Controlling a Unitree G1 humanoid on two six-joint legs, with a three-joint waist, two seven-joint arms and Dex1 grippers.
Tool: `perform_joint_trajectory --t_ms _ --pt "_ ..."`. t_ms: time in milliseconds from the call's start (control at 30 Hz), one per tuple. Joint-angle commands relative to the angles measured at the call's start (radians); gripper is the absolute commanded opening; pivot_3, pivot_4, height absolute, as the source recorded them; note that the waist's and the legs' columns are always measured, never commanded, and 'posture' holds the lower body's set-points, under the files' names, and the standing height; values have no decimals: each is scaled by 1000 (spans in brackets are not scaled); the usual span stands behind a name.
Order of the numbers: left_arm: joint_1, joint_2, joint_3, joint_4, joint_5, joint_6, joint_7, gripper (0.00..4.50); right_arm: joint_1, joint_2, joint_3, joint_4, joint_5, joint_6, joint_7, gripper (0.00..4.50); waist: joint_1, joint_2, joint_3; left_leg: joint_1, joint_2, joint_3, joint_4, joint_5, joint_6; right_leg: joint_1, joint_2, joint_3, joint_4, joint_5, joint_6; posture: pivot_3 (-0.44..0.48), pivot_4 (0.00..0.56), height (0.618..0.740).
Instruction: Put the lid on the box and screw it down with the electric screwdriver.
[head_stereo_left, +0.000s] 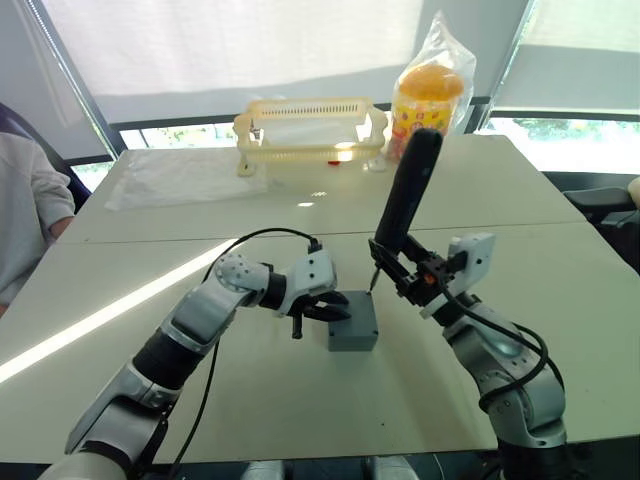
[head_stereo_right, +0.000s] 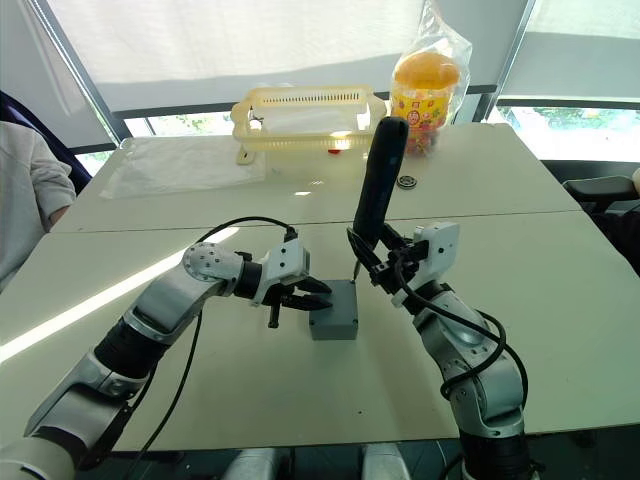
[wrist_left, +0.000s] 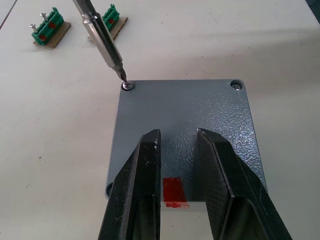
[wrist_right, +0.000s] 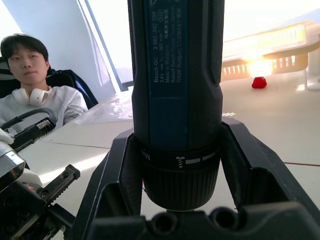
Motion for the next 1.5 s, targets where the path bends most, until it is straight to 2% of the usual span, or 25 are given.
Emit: perform_joint_trajectory --t_ms 33,733,1500 --pt "17 15 -23 4 26 8 -6 1125 -10 2 2 -59 10 -25 8 1784 0 0 0 0 0 0 0 0 0 0 0 0 0 0 0 0 150 740" --pt "22 16 -24 4 29 0 -9 1125 -26 3 -2 -110 28 -2 -17 1784 0 0 0 0 0 0 0 0 0 0 0 0 0 0 0 0 150 740" --pt "19 17 -21 6 29 1 -9 1125 -5 2 16 -47 -35 -49 13 1784 0 0 0 0 0 0 0 0 0 0 0 0 0 0 0 0 150 740"
